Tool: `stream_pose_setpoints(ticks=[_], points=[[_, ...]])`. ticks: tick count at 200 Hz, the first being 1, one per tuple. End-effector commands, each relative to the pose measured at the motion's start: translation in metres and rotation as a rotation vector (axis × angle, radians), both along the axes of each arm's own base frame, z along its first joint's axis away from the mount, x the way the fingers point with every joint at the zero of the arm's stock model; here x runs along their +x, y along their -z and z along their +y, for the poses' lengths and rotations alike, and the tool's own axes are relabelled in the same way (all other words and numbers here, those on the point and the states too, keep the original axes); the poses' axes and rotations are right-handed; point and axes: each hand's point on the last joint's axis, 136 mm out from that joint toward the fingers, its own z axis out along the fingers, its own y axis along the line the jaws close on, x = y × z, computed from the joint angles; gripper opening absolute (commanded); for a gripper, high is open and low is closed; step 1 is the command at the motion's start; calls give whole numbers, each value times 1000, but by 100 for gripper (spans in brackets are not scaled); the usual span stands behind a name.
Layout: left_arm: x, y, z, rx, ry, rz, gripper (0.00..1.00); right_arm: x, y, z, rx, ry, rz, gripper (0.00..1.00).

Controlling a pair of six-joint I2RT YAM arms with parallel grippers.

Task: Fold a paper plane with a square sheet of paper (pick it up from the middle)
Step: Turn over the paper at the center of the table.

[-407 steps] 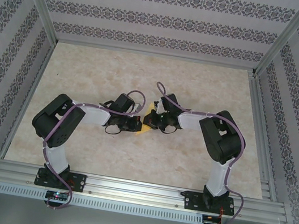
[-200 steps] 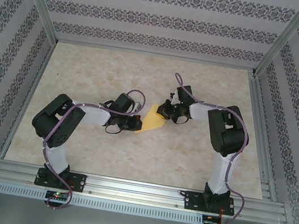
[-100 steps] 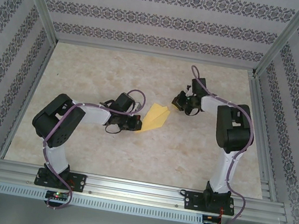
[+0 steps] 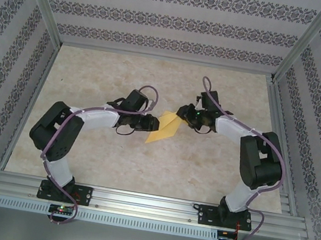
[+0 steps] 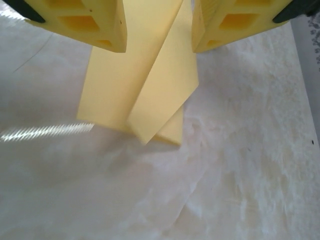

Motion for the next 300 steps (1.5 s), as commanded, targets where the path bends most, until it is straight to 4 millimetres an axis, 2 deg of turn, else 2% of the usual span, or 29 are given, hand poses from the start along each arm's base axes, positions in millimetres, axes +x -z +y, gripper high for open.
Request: stream_pose_setpoints(ticks=[1, 20, 44, 87, 132, 152, 183, 212, 239, 253, 275, 300], points=[[16, -12, 23, 32, -106, -22, 41, -5, 2, 16, 7, 57, -10, 41], [24, -12, 37, 31, -157, -19, 47, -9, 9, 31, 7, 45, -6, 42], [29, -11, 52, 41, -199, -11, 55, -7, 14, 41, 19, 51, -2, 44], [33, -9, 78, 75, -276, -19, 72, -8, 26, 46, 2, 49, 28, 45], [34, -14, 82, 49, -273, -50, 86, -7, 30, 56, 40, 24, 21, 42], [34, -18, 90, 39, -311, -69, 100, -5, 33, 63, 59, -4, 18, 41], [36, -24, 102, 16, -349, -72, 100, -1, 35, 73, 114, -15, -5, 39], [35, -24, 105, -29, -360, -34, 100, 1, 25, 80, 182, -20, -63, 32], [33, -28, 98, -137, -350, -9, 100, 1, 19, 80, 231, -17, -96, 10], [32, -33, 93, -213, -345, -12, 100, 2, 12, 79, 257, -12, -116, 4], [28, -47, 85, -287, -303, -43, 100, 3, -14, 80, 315, -30, -173, 1], [22, -60, 79, -297, -240, -48, 100, -1, -53, 84, 398, -96, -233, 2]])
